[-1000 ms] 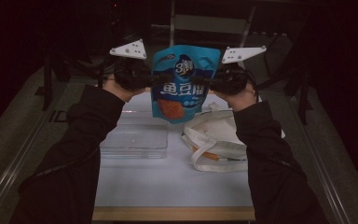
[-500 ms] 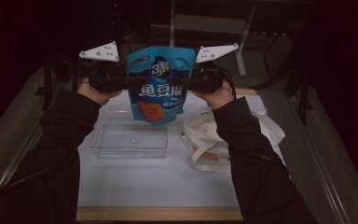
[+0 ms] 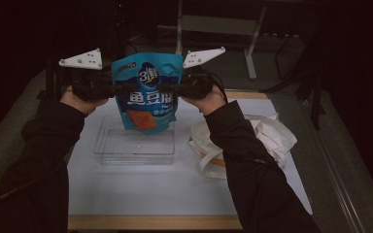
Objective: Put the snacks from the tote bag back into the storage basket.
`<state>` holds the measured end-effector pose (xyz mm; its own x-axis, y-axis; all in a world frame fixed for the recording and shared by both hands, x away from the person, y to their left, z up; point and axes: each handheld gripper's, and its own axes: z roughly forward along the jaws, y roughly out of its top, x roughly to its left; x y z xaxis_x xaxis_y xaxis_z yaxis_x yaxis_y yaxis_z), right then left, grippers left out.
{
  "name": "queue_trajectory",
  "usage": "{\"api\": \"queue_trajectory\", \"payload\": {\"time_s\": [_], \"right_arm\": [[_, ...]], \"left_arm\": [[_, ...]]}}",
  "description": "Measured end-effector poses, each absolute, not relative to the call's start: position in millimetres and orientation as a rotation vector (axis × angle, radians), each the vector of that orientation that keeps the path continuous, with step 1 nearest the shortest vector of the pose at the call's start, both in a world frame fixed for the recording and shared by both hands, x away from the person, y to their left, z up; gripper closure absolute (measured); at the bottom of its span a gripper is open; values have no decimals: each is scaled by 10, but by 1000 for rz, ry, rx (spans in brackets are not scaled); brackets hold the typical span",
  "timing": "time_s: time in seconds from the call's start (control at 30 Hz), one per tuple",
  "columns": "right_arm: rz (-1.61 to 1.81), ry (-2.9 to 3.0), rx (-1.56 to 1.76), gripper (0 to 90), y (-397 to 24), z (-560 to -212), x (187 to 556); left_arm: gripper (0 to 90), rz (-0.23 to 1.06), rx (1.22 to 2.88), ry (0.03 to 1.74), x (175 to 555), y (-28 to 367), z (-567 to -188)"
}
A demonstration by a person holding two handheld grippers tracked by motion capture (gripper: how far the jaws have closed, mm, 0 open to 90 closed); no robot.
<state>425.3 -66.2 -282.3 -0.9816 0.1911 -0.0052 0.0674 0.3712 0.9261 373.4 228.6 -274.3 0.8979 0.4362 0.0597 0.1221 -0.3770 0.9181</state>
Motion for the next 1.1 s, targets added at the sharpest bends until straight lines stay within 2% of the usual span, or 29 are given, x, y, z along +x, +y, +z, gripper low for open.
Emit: {"api": "queue_trajectory", "payload": {"time_s": [0.37, 1.1], "right_arm": [[1682, 2544, 253, 890, -409, -3073, 4282], [1677, 2615, 337, 890, -248, -3676, 4256]], "left_arm": [[900, 321, 1953, 438, 3746, 2512, -3004], [900, 224, 1966, 457, 3789, 2682, -3621]]}}
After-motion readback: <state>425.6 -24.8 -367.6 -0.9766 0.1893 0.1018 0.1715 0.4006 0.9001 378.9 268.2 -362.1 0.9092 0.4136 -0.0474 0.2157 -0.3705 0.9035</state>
